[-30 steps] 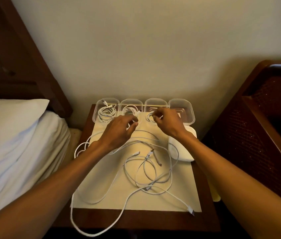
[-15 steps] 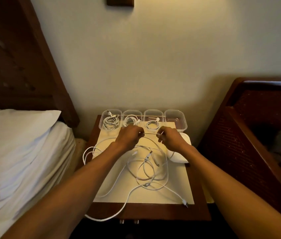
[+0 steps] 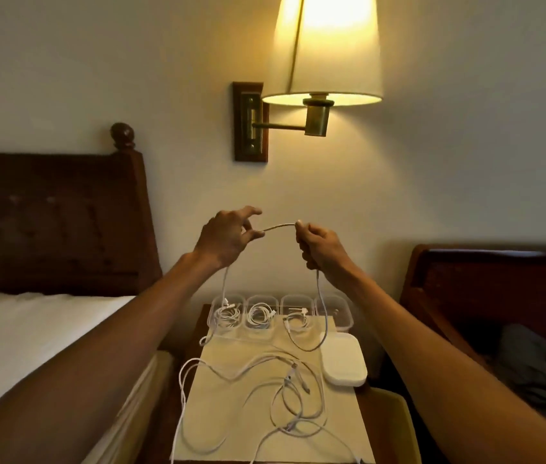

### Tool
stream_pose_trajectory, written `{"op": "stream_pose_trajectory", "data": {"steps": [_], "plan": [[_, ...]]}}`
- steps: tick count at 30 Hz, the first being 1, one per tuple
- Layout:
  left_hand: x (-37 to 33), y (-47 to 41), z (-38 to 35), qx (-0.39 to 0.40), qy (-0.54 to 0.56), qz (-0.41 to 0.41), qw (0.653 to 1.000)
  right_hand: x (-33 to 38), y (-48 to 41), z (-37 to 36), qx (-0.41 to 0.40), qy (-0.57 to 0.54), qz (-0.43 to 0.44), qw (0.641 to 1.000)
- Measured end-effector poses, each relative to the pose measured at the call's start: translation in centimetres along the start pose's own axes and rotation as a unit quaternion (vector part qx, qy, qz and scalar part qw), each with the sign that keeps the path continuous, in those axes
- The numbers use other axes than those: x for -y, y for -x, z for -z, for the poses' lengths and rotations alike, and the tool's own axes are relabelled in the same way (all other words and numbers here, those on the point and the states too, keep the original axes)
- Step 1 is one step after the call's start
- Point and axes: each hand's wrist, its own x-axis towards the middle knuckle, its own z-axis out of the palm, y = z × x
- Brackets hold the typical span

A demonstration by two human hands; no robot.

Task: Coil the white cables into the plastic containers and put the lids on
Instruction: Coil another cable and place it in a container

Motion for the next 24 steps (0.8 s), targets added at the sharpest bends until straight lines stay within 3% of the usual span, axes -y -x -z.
{"op": "stream_pose_trajectory", "data": {"steps": [5,9,13,16,19,24], "plan": [[-4.6,-1.6,3.6,0.0,0.082,-0.084,0.993,6.6,0.3,-0.9,0.007,0.037,0.043,0.998],[-5.7,-2.3,6.0,-0.058,0.042,-0.111,0.991,9.6,1.2,-0.9,-0.004,0.059,0.061,0.996],[-5.3,-2.8,8.4,-0.155,0.0,-0.042,0.987,11.1,2.5,-0.1,0.01,0.011,0.02,1.0],[-4.9,-2.7,8.9,-0.178,-0.031,0.056,0.982,11.7,3.6,0.8,0.051,0.024,-0.024,0.998],[-5.2,-1.9,8.2,-0.132,-0.063,0.091,0.985,12.1,4.5,1.2,0.052,0.028,-0.012,0.998],[-7.8,-0.6,6.4,-0.001,0.043,-0.067,0.997,13.0,5.0,1.6,0.026,0.044,0.016,0.999]]}}
